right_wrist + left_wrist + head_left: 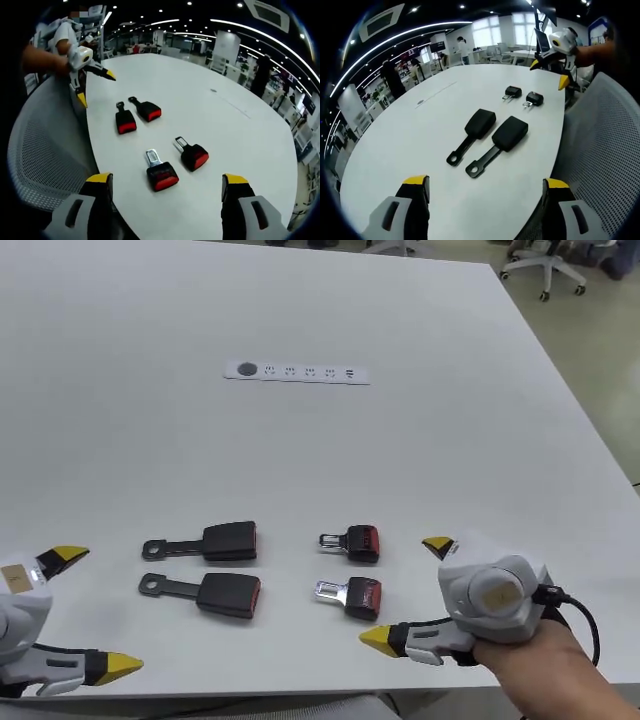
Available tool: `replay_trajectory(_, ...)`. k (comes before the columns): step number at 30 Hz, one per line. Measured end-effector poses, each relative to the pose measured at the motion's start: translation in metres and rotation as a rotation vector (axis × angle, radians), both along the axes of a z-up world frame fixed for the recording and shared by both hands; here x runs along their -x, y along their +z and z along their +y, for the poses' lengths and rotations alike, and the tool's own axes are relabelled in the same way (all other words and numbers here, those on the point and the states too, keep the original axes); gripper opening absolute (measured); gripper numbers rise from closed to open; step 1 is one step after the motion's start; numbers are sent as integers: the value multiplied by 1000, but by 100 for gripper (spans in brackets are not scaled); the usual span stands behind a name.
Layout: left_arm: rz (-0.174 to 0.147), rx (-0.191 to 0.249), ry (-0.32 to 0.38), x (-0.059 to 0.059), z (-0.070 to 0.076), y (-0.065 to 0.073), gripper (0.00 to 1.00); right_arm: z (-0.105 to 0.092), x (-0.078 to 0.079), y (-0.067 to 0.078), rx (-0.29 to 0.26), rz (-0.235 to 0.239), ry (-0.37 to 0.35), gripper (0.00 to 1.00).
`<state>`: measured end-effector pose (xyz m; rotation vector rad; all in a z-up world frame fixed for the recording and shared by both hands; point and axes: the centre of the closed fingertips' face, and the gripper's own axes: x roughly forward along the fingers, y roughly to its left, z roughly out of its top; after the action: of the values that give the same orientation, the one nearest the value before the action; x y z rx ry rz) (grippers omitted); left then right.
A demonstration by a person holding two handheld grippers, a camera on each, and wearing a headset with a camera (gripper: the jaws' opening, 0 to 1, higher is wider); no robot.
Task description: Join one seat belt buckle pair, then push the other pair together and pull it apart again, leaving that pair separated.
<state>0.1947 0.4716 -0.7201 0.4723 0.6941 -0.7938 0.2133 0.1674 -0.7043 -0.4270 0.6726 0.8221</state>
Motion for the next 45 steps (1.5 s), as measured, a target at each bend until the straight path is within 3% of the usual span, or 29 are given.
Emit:
replay_trajectory(19,-4,-38,-13,-1,7,-5,93,-4,-7,-4,25,-6,18,88)
replay_trajectory(23,3,-37,-6,-1,8,-6,91,-4,-7,-4,32,-3,27,83)
replay_trajectory(28,-8,-53,-38,2,6,-7,91,0,-4,-5,19,-8,35,82)
replay_trajectory(37,-3,-31,-45,3,-2,-5,90,9,4,-4,52,-32,65,83)
replay_trajectory(45,-11,-24,-34,1,-2,-1,87,6,-1,-2,14,-26,25,83)
